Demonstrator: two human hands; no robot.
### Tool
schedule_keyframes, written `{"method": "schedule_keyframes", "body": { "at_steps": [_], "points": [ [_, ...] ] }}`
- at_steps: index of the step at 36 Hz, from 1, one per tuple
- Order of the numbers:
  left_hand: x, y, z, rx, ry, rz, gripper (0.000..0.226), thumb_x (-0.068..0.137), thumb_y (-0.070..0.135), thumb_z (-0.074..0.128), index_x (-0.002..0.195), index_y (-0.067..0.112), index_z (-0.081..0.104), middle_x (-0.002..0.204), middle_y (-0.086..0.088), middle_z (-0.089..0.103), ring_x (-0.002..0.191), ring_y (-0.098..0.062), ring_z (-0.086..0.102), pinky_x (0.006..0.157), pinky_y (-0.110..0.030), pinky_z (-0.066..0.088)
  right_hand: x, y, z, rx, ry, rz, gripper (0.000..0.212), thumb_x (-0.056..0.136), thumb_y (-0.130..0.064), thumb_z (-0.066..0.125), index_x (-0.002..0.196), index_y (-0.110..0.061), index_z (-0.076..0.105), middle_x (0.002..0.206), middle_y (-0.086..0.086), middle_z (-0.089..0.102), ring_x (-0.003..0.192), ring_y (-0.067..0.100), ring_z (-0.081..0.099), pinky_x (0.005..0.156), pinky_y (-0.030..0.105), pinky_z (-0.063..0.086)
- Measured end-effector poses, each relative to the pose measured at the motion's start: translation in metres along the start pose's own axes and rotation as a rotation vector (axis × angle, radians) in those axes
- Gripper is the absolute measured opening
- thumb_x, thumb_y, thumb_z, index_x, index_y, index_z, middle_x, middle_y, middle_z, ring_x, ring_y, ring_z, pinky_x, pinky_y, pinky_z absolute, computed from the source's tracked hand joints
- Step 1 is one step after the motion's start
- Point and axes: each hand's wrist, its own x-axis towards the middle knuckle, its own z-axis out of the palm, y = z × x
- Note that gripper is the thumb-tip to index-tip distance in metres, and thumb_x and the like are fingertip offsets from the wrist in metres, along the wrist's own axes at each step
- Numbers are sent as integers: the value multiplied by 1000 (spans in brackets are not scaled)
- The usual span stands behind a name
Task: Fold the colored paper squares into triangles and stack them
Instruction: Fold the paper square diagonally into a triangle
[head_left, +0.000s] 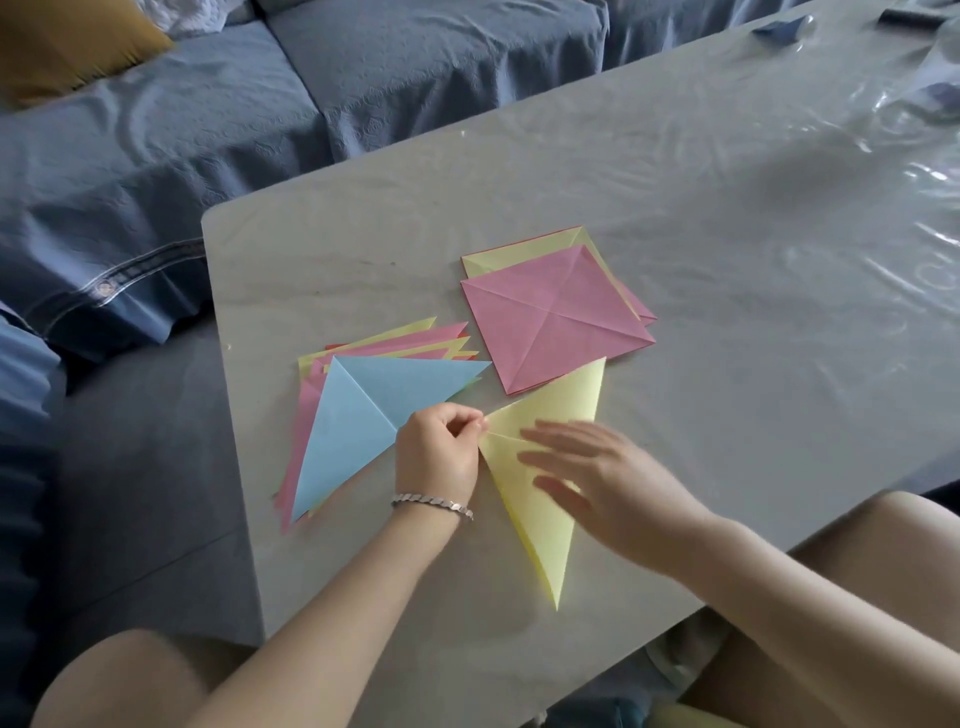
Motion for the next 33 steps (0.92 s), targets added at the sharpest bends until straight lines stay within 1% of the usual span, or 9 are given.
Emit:
{"method": "schedule_keyframes", "body": {
  "at_steps": [4,7,9,12,16,19,22,27,33],
  "points": [
    [2,-5,2,103,-4,15,8,82,11,64,80,7,71,73,-2,67,65,-14,54,56,-17,34,-24,2,27,-120,-160,12,46,92,-38,29,111,-19,67,123,-6,62,115,12,57,93,32,48],
    [3,-8,2,146,-5,18,9,83,12,63,81,9,71,77,-2,69,66,-14,54,59,-20,37,-29,7,32,-184,-164,147,66,99,-42,7,116,-16,65,126,-4,60,116,12,56,94,34,45],
    [4,-9,2,155,-4,12,9,83,13,63,80,9,71,78,-2,69,67,-14,55,59,-21,38,-27,11,30,-221,-149,226,73,99,-44,1,115,-13,66,125,0,60,116,15,57,93,39,46],
    [4,-11,2,156,-7,13,9,83,12,64,80,9,71,77,-2,70,66,-15,55,59,-21,39,-19,19,26,-285,-89,296,74,99,-44,3,113,-8,66,122,5,62,113,19,59,91,44,46],
    [5,-12,2,157,-14,11,9,83,12,64,80,9,71,75,-1,68,65,-14,53,58,-20,36,-2,35,25,-289,-24,377,55,89,-39,32,110,-2,66,119,11,64,109,27,61,88,51,47],
    [6,-12,2,149,-17,8,9,83,12,64,80,9,71,75,-1,68,65,-13,53,57,-19,35,11,46,25,-259,-3,420,46,92,-33,43,122,-1,57,134,12,52,124,29,50,103,48,34],
    [6,-12,2,155,-16,-3,9,83,13,64,81,10,71,77,-1,69,66,-13,54,59,-20,37,19,53,22,-230,-26,447,49,97,-30,41,140,-5,37,150,7,30,141,23,23,114,40,13],
    [6,-13,3,155,-11,-7,9,83,13,64,80,9,71,78,-2,69,66,-14,53,59,-20,36,22,54,17,-216,-44,463,52,98,-33,39,143,-7,31,152,5,24,143,20,16,113,36,12],
    [6,-13,4,164,-3,-3,9,83,13,63,81,9,71,79,-3,69,67,-16,55,60,-20,37,15,56,12,-227,-172,435,70,94,-52,33,148,-12,13,157,-1,5,144,15,-6,114,33,0]
  ]
}}
